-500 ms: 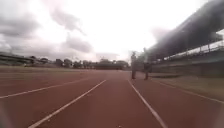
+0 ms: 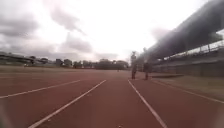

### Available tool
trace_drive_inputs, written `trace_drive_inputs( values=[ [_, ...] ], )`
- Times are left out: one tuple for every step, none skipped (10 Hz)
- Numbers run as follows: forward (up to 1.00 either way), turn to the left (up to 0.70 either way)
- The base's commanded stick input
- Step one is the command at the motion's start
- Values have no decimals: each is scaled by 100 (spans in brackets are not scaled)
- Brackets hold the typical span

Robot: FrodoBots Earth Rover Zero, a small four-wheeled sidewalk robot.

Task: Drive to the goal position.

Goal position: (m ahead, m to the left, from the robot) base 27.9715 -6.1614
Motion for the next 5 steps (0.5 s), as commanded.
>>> trace_drive_inputs(
  values=[
    [85, 0],
    [85, 0],
    [85, 0],
    [85, 0],
    [85, 0]
  ],
)
